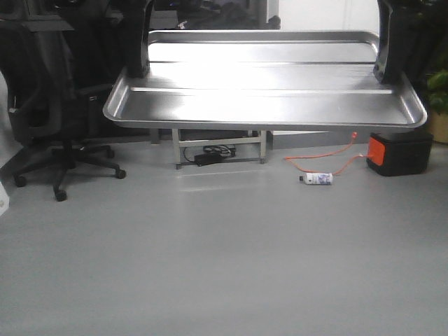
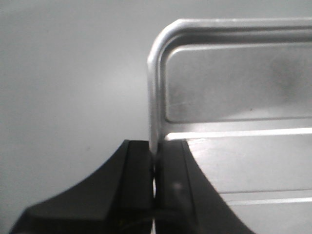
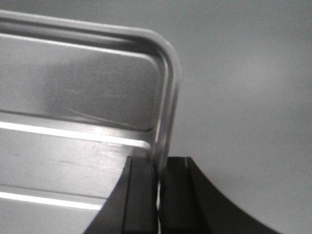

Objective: Grab silver tray and place in blue box
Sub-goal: 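Carry the tray with both grippers to the blue bin rack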

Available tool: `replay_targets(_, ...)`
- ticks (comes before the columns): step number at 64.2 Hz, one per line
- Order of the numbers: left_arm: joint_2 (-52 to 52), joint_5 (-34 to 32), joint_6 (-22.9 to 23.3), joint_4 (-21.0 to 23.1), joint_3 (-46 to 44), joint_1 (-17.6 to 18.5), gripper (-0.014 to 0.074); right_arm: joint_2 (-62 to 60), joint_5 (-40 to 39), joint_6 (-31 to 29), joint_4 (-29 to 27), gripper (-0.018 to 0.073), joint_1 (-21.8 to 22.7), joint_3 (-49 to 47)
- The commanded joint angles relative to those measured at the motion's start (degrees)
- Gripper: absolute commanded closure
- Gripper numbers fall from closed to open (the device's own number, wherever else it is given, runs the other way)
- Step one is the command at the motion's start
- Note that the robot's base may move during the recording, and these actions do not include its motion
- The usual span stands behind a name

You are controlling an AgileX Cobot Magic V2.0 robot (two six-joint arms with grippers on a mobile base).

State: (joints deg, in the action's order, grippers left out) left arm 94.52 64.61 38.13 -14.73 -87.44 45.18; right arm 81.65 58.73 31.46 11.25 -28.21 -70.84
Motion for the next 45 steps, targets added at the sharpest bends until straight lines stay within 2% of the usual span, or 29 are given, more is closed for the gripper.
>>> replay_targets(1, -2.63, 0.44, -1.41, -1.52, -1.55, 0.37, 0.0701, -2.21, -2.24, -0.81, 3.09, 0.0500, 0.14, -1.68)
replay_targets(45, -2.63, 0.44, -1.41, -1.23, -1.55, 0.37, 0.0701, -2.21, -2.24, -0.81, 3.09, 0.0500, 0.14, -1.68)
